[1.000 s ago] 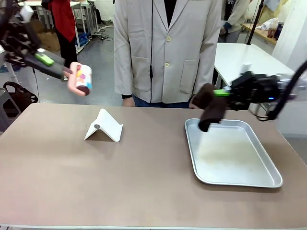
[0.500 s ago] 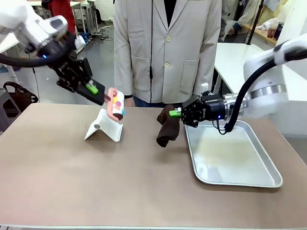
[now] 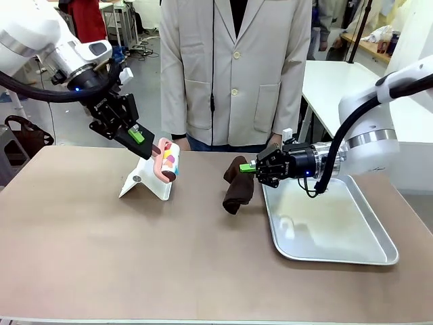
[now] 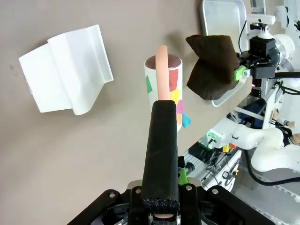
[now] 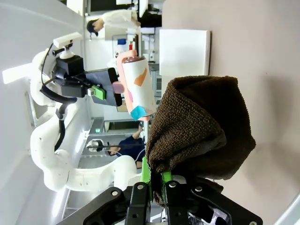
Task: Clean the surface of the table.
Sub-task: Return the Lint Roller and towel to their original positions.
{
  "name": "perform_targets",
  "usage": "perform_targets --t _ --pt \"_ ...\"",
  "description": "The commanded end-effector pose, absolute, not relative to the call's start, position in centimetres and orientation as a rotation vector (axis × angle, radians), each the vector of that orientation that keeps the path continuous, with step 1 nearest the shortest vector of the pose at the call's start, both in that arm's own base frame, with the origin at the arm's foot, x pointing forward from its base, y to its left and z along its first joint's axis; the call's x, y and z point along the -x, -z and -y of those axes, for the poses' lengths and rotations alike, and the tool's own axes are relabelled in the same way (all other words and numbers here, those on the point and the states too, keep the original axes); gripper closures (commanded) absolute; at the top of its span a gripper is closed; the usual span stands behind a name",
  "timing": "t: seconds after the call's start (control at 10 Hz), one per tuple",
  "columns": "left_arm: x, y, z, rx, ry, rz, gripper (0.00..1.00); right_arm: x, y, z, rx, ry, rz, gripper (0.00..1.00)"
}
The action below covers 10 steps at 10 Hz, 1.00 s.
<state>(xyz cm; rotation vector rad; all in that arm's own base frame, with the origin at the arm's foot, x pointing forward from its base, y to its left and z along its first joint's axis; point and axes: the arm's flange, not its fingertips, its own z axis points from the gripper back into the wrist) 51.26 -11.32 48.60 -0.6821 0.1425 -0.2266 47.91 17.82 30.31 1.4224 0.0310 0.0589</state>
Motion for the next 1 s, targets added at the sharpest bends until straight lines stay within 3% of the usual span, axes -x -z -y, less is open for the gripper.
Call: perform_targets --t 0.0,0.4,0.9 --pt "-50.5 -48.8 11.2 0.684 0.225 -0.112 0.78 -47.6 -31.0 -18.2 -1.411 -0.066 -0.016 0.9" --pt "-53.8 -49.4 12.9 0.573 0.228 -0.148 0.78 -49.2 -30.3 -20.9 -1.401 -0.085 -0.007 0.9" --pt "-58.4 -46.3 16.3 0.412 0.222 -0.257 0.78 -51.6 -28.7 -22.1 -1.335 0.013 -0.006 0.9"
